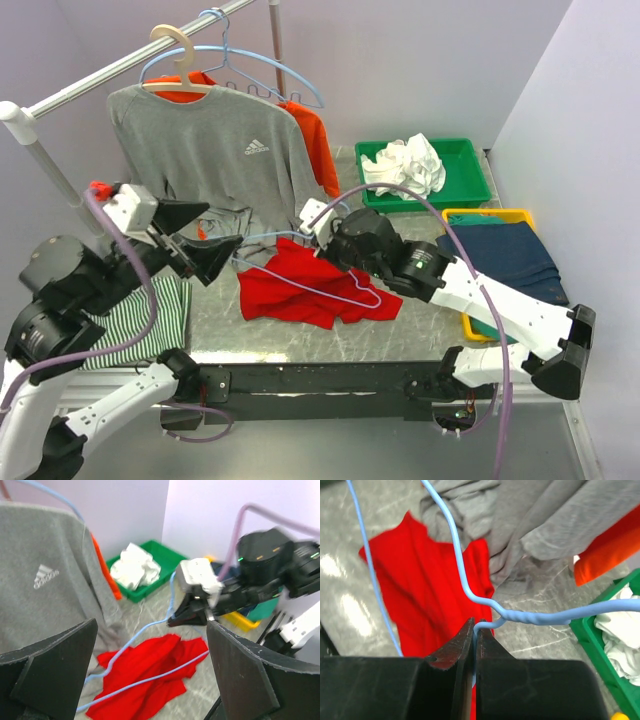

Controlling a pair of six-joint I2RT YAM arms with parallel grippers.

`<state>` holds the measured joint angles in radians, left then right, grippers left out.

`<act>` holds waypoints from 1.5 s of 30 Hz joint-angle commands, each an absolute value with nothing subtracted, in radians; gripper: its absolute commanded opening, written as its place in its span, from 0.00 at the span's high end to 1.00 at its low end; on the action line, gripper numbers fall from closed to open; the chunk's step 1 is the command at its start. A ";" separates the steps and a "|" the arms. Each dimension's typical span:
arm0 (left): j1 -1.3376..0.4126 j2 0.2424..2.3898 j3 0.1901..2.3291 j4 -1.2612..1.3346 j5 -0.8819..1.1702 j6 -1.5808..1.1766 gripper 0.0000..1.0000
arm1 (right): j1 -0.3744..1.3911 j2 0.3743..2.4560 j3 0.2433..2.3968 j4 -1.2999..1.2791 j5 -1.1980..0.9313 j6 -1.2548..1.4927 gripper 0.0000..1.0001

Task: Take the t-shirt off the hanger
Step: Remove the T-shirt from the hanger, then place the hanger at the clothesline.

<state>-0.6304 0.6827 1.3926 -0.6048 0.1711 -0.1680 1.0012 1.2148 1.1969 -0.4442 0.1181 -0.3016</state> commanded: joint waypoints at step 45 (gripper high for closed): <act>-0.634 0.827 1.266 -0.729 0.330 -0.135 0.99 | 1.058 1.011 1.244 -0.358 0.167 -0.394 0.24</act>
